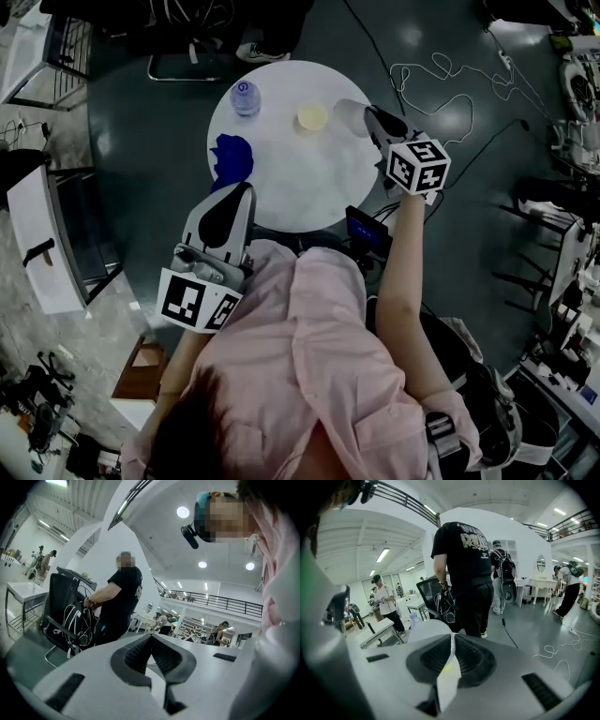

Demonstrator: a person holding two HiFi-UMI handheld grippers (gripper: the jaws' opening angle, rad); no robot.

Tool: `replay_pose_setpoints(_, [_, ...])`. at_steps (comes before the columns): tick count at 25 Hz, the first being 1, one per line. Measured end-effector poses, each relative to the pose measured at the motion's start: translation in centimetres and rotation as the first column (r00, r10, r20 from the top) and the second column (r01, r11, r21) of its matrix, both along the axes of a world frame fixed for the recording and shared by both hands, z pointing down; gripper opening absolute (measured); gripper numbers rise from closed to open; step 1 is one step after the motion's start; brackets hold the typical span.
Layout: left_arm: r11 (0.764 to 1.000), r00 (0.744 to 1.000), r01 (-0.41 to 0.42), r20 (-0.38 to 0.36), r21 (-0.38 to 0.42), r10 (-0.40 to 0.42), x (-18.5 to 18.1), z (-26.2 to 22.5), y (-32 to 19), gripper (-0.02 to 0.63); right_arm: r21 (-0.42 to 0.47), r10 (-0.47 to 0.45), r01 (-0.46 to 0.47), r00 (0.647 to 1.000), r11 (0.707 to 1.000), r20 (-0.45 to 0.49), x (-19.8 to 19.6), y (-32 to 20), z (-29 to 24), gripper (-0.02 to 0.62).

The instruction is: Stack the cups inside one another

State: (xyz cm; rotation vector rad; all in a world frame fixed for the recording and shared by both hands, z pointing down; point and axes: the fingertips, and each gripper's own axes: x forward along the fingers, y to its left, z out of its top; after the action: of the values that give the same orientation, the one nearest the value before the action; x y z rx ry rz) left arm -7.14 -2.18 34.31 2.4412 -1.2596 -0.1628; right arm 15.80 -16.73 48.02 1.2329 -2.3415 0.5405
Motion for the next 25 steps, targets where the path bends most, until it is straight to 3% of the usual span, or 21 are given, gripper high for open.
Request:
replay_pose_setpoints(12, [1.0,1.0,-0.007,-0.013,-0.016,0.007,0.0,0.3,-0.2,0.014,-0.05,-0.174,0.169,0.978,0.984,-0.115,-4.1,-1.0,1.6,0.043])
replay_pose_setpoints(25, [1.0,1.0,-0.008,-0.014,-0.029,0.007,-0.2,0.5,-0.8,0.015,-0.123,-0.237,0.22,0.959,0.968,-0.155,-5.4,-1.4,4.2,0.043])
